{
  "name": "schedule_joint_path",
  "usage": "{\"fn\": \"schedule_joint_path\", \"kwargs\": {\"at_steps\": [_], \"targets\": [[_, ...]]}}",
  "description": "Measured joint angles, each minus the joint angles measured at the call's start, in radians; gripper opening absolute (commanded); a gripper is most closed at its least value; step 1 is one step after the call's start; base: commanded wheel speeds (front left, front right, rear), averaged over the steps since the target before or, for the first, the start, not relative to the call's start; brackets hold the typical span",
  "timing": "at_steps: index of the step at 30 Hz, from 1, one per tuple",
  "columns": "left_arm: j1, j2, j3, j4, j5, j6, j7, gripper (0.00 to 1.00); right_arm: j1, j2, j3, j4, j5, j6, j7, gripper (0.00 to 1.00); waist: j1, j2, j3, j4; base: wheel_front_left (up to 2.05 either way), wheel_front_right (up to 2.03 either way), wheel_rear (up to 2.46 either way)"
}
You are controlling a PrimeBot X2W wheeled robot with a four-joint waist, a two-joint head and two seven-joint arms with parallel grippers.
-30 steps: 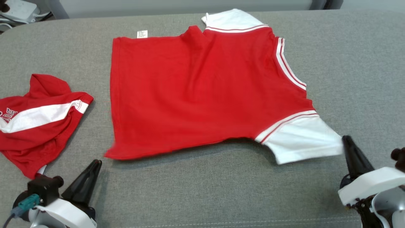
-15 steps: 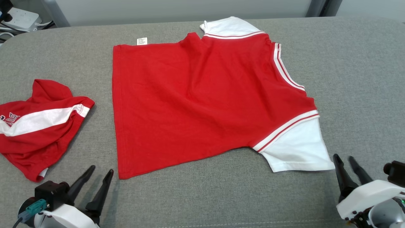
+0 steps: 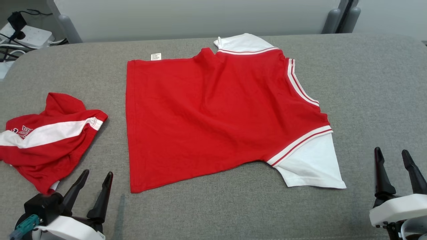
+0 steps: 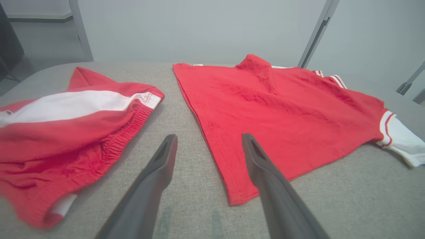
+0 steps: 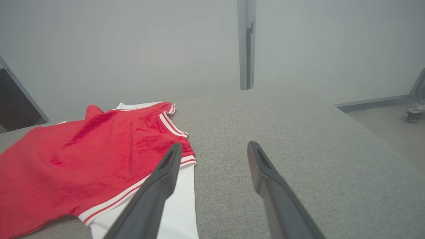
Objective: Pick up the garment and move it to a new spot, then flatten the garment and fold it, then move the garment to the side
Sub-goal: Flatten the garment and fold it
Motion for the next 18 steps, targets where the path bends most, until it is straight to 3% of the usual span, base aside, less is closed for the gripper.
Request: {"fn": "schedule_joint_path", "kwargs": {"at_steps": [7, 18], "targets": [[0.032, -0.05, 0.086, -0.026, 0.044, 0.0, 0.0, 1.0, 0.0, 0.0, 0.04, 0.015, -0.035, 0.0, -0.098, 1.0, 0.0, 0.0, -0.051, 0.006, 0.0, 0.0, 0.0], [0.104, -0.136, 0.2, -0.062, 0.139, 0.0, 0.0, 1.0, 0.002, 0.0, 0.066, 0.09, -0.056, 0.0, -0.161, 1.0, 0.0, 0.0, -0.129, 0.016, 0.0, 0.0, 0.0]]}}
